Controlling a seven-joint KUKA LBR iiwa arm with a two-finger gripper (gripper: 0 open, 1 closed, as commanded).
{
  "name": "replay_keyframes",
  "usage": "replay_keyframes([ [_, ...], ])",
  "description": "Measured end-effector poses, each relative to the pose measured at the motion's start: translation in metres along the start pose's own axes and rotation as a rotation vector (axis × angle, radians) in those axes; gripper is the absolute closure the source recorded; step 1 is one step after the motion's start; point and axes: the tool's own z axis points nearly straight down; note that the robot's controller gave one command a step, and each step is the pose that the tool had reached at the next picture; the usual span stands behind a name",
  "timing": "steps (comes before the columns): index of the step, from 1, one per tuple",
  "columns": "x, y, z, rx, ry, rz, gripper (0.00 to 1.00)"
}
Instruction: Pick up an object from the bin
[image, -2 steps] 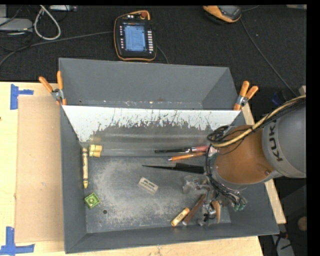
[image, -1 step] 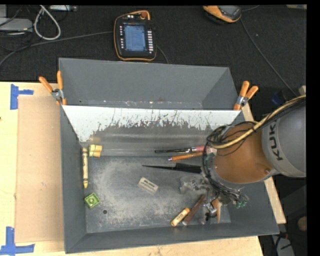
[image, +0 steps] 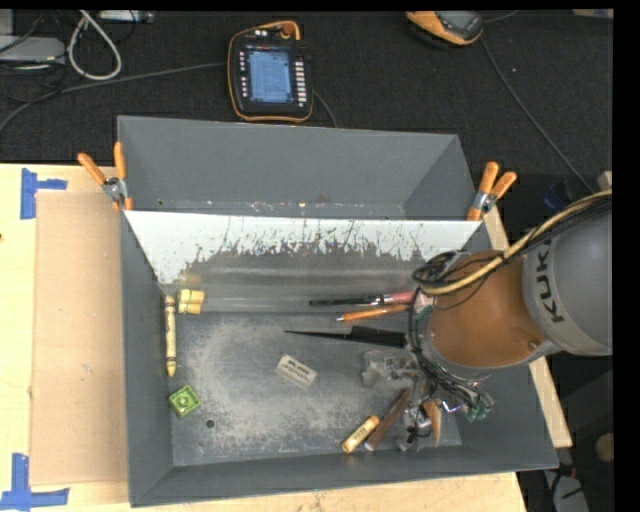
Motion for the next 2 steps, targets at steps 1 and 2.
replay_keyframes([
  [1, -0.001, 0.002, -0.0021, 0.001, -0.002, -0.054, 0.0],
  [2, -0.0003, 0.0007, -0.0001, -0.001, 0.0, -0.006, 1.0],
])
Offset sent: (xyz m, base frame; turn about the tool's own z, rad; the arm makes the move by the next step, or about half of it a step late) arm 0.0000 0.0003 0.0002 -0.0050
